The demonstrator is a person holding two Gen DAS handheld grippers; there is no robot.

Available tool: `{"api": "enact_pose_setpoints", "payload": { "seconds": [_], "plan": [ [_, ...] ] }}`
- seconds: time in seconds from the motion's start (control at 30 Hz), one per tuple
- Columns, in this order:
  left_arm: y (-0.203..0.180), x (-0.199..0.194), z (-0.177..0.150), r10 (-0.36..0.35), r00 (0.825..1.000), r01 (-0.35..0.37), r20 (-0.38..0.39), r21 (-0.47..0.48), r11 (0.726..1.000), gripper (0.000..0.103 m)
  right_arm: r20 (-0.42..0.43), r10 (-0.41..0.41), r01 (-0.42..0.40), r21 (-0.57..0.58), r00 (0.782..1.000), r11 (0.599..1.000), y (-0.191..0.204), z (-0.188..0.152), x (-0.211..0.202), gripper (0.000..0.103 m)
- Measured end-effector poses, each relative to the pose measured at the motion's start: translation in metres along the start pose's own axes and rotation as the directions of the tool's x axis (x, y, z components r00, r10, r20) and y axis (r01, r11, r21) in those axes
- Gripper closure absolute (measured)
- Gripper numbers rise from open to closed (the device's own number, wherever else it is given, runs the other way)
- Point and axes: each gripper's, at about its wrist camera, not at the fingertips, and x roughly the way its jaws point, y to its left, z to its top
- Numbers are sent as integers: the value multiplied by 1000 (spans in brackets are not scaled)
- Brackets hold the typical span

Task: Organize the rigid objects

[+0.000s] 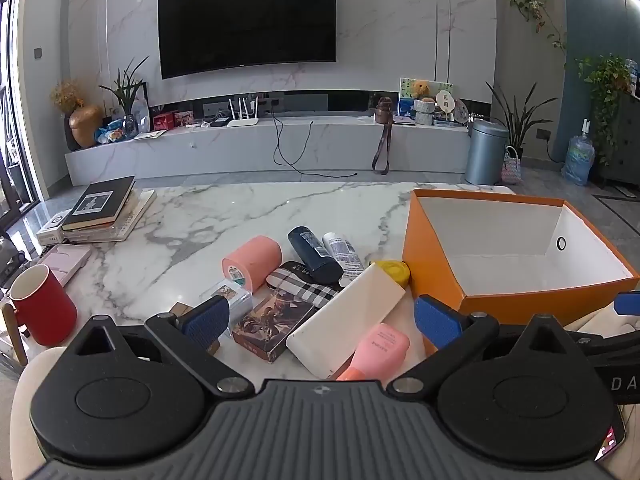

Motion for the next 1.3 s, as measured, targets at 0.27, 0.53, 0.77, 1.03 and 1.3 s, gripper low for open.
{"api": "enact_pose_setpoints", "payload": {
  "seconds": [0.27, 0.53, 0.77, 1.03, 1.3],
  "plan": [
    [-2, 1, 0, 2, 1000, -2, -4, 4, 1000, 0, -9, -1, 1, 2, 1000, 1000, 2, 1, 3, 2],
    [-1, 0, 0, 3, 1000, -3, -4, 2, 1000, 0, -12, -2, 2, 2, 1000, 1000, 2, 0, 3, 2],
    [0, 0, 0, -1, 1000, 1, -4, 0, 1000, 0, -18, -5, 5, 7, 1000, 1000, 2, -1, 5, 2],
    [0, 0, 0, -2, 1000, 2, -5, -1, 1000, 0, -19, -5, 5, 7, 1000, 1000, 2, -1, 5, 2],
    [0, 0, 0, -3, 1000, 3, -6, -1, 1000, 0, -23, -6, 6, 10, 1000, 1000, 3, -2, 7, 2]
  ]
}}
